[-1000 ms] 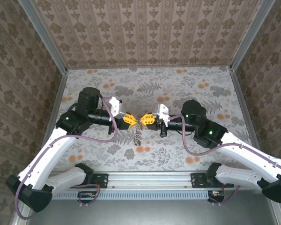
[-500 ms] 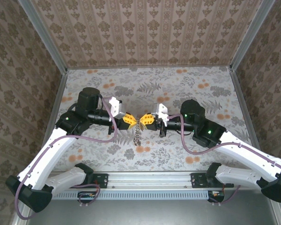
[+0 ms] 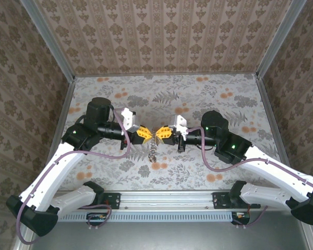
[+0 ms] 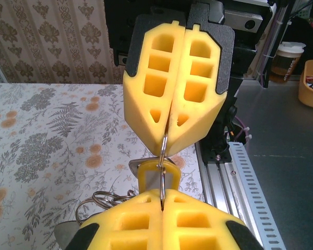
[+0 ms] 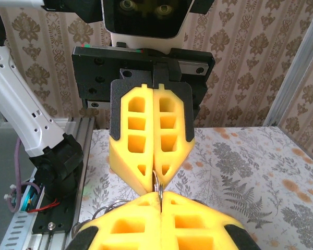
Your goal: Put the keys on the keyring
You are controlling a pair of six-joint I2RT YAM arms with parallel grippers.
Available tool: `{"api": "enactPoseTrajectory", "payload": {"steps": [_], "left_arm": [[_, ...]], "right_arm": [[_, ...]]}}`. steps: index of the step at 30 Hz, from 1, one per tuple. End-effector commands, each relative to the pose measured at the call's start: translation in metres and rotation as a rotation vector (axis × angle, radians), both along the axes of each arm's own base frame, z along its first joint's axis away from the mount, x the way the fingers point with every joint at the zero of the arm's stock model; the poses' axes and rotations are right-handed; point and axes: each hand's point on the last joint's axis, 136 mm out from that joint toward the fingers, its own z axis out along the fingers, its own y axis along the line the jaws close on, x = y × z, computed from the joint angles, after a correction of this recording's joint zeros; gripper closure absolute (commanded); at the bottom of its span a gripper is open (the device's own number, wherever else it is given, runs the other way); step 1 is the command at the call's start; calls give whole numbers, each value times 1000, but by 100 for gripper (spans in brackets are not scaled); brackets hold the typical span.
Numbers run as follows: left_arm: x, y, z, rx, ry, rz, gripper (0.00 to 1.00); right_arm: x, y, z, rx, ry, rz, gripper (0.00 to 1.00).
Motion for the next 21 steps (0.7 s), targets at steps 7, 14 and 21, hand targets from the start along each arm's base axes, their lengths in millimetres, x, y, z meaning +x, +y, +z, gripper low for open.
{"api": "enactPoseTrajectory", "payload": {"steps": [7, 14, 21], "left_arm": [[-5, 3, 7, -27, -45, -13, 100], [-5, 3, 7, -27, -45, -13, 100], [-5, 2, 6, -26, -44, -14, 100]], "right_arm": [[-6, -4, 18, 33, -11, 15, 100], [-6, -4, 17, 32, -8, 18, 100], [-8, -6, 20, 38, -13, 14, 100]]}}
